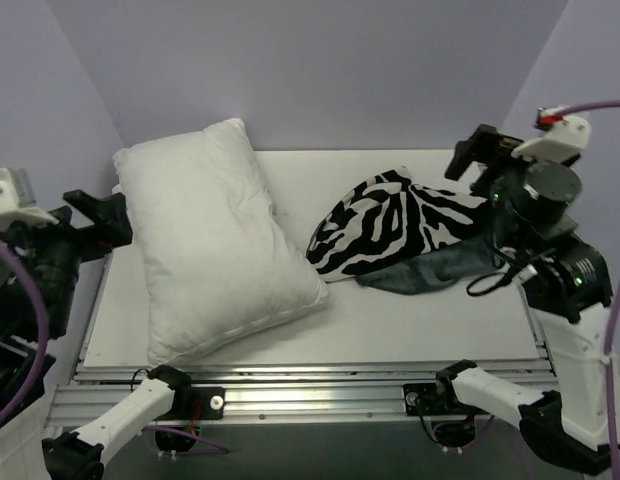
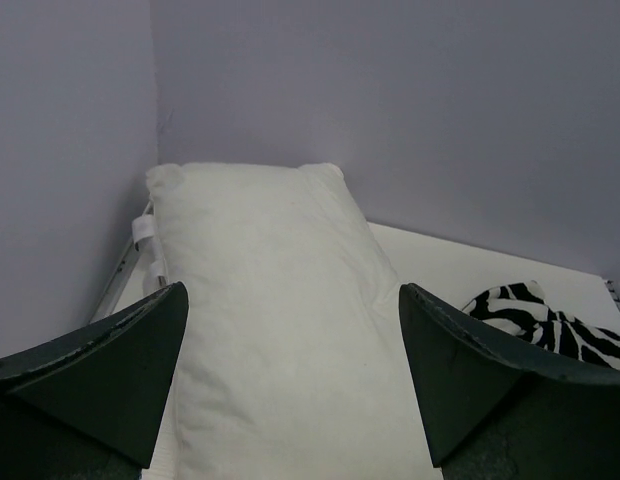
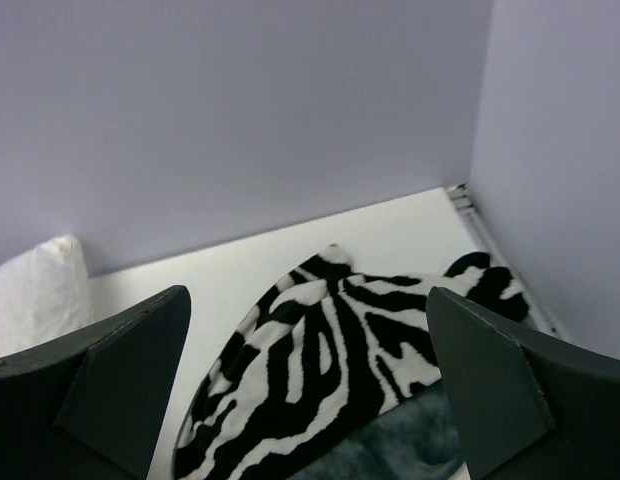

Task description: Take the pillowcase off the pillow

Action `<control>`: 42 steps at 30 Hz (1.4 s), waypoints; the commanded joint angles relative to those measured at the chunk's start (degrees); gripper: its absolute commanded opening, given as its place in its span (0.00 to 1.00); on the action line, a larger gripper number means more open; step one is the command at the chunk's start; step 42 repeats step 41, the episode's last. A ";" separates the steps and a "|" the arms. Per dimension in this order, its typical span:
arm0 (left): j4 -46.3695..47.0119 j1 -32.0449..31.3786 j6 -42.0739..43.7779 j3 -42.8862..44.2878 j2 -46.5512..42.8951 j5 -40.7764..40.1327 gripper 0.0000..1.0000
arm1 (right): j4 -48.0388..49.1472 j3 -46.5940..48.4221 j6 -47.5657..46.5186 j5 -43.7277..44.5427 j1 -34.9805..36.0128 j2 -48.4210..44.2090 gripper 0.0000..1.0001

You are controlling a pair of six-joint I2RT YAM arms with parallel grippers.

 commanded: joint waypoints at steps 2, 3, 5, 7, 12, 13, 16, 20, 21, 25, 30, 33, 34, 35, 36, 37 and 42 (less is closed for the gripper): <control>-0.74 0.19 3.93 2.85 -4.57 -4.96 0.94 | -1.20 0.22 -5.52 13.30 0.05 -8.62 1.00; -0.57 0.19 4.28 2.50 -6.32 -5.67 0.94 | -0.85 -1.09 -6.66 14.37 -0.04 -10.04 1.00; 0.57 0.19 5.34 0.31 -9.22 -8.12 0.94 | 0.90 -3.20 -7.81 16.57 0.05 -14.33 1.00; 1.80 0.11 6.30 -1.45 -11.16 -9.45 0.94 | 2.14 -6.44 -9.30 17.19 -0.04 -16.98 1.00; 2.60 0.11 7.01 -6.63 -15.29 -11.30 0.94 | 3.63 -11.38 -10.54 19.13 0.13 -23.58 1.00; 2.69 0.11 7.10 -7.34 -15.65 -11.56 0.94 | 3.90 -12.78 -11.06 19.04 0.13 -24.89 1.00; 3.65 0.11 6.66 -10.77 -17.32 -12.53 0.94 | 4.34 -14.46 -11.42 19.13 0.22 -26.39 1.00; 6.11 0.11 5.69 -15.34 -19.78 -14.20 0.94 | 5.48 -16.22 -11.50 19.39 0.40 -27.98 1.00; 6.55 0.11 5.34 -15.87 -20.05 -14.38 0.94 | 5.74 -16.65 -11.50 19.57 0.49 -27.98 1.00; 7.35 0.11 4.55 -17.63 -20.31 -14.29 0.94 | 6.62 -17.36 -11.50 19.92 0.57 -27.72 1.00; 6.56 0.11 4.02 -17.81 -19.61 -14.12 0.94 | 6.97 -17.71 -11.50 19.74 0.66 -26.75 1.00; 5.94 0.11 3.93 -17.98 -19.26 -14.03 0.94 | 7.06 -17.80 -11.50 19.57 0.57 -26.31 1.00; 5.77 0.11 3.93 -17.98 -19.17 -14.11 0.94 | 7.24 -17.89 -11.50 19.48 0.57 -26.31 1.00; 5.59 0.11 3.93 -17.98 -18.82 -13.94 0.94 | 7.33 -17.98 -11.50 19.39 0.66 -26.31 1.00; 5.50 0.11 3.84 -18.07 -18.73 -13.94 0.94 | 7.33 -17.98 -11.50 19.22 0.58 -26.22 1.00; 5.33 0.11 3.84 -18.07 -18.64 -13.85 0.94 | 7.41 -18.06 -11.33 19.22 0.57 -26.13 0.99; 4.97 0.11 3.84 -17.90 -18.29 -13.68 0.94 | 7.50 -17.98 -11.42 19.13 0.57 -26.13 0.99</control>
